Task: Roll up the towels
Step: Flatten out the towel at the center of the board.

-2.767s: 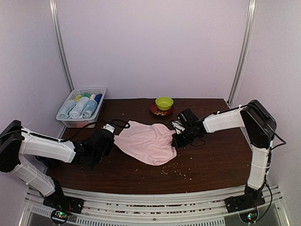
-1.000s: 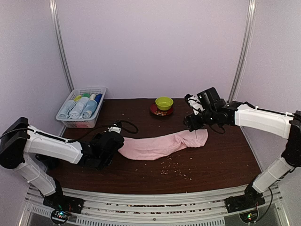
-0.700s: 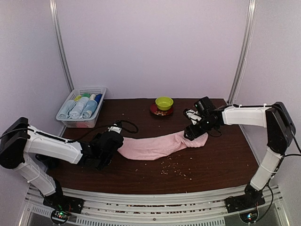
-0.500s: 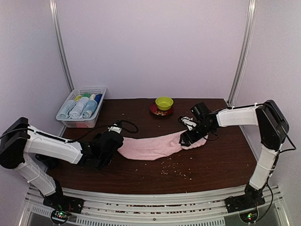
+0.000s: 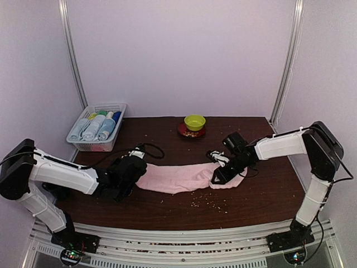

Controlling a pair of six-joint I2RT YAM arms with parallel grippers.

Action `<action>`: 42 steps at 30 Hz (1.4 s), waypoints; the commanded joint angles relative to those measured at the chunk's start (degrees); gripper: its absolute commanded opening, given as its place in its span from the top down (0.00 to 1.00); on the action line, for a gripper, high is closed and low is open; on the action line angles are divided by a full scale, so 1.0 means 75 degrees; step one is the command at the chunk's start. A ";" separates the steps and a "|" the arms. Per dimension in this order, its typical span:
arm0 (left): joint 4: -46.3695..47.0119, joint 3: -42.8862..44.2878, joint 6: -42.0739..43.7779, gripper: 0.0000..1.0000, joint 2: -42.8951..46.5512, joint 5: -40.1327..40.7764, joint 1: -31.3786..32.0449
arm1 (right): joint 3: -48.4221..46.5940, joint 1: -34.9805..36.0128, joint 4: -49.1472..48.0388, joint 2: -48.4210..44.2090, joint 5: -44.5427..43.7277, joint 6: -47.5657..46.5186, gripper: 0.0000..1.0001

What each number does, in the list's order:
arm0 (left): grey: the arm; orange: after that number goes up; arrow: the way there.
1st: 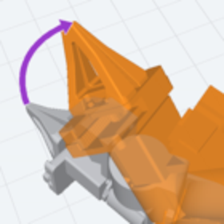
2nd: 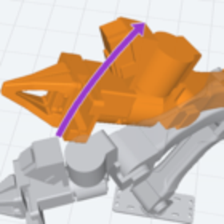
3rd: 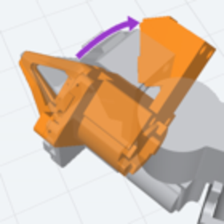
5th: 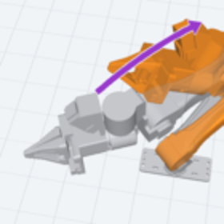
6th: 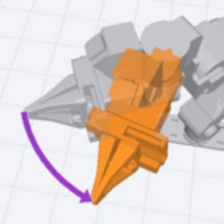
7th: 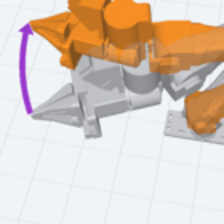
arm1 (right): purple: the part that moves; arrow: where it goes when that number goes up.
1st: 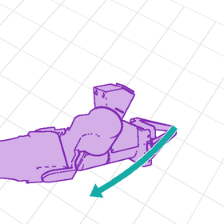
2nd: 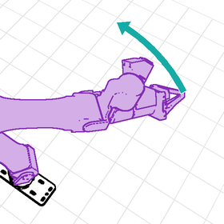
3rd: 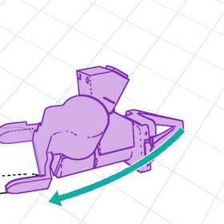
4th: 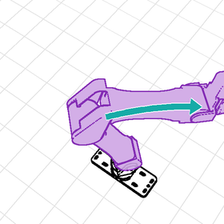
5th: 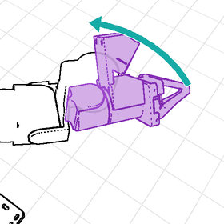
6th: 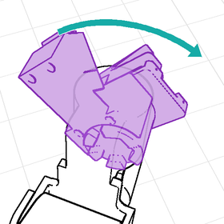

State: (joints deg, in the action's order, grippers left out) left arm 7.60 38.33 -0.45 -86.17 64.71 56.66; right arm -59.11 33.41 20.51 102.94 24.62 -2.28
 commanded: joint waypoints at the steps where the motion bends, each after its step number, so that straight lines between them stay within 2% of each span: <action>1: 0.0265 0.0055 0.0055 1.00 -0.0117 -0.0053 -0.0055 | 0.0639 0.0197 -0.0238 -0.0679 -0.0215 0.0493 0.73; 4: 0.0246 0.0080 0.0047 1.00 -0.0183 -0.0055 -0.0055 | 0.1006 0.0303 -0.0545 -0.1293 -0.0368 0.0710 0.80; 6: 0.0231 0.0093 0.0041 1.00 -0.0221 -0.0057 -0.0055 | 0.1138 0.0393 -0.0628 -0.1714 -0.0722 0.0779 0.81; 11: 0.0206 0.0139 0.0053 1.00 -0.0329 -0.0047 -0.0052 | 0.1338 0.0889 -0.0659 -0.2563 -0.2339 0.0759 0.81; 16: 0.0184 0.0184 0.0044 1.00 -0.0470 -0.0028 -0.0067 | 0.1313 0.2116 -0.0545 -0.2448 -0.4765 0.0550 0.79; 19: 0.0163 0.0198 0.0013 1.00 -0.0532 -0.0027 -0.0118 | 0.1308 0.2831 -0.0346 -0.2145 -0.5561 0.0447 0.79; 24: 0.0130 0.0160 -0.0079 1.00 -0.0451 -0.0148 -0.0243 | 0.1474 0.3639 -0.0120 -0.2204 -0.5148 0.0689 0.67; 27: 0.0140 0.0134 -0.0092 1.00 -0.0408 -0.0171 -0.0286 | 0.1462 0.3783 0.0147 -0.2488 -0.4606 0.0876 0.59; 32: 0.0147 0.0140 -0.0050 1.00 -0.0404 -0.0187 -0.0290 | 0.1358 0.3799 0.0358 -0.3146 -0.4380 0.0921 0.47; 36: 0.0171 0.0128 -0.0025 1.00 -0.0384 -0.0209 -0.0290 | 0.0996 0.3795 0.0482 -0.3183 -0.4759 0.0767 0.45; 42: 0.0177 0.0140 -0.0006 1.00 -0.0446 -0.0268 -0.0290 | 0.0409 0.3839 0.1248 -0.2211 -0.4666 0.0580 0.42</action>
State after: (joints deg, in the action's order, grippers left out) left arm 7.46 38.44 -0.49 -89.71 63.79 54.78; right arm -54.04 61.69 25.28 82.28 -9.45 2.81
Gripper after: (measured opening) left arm 0.009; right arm 0.572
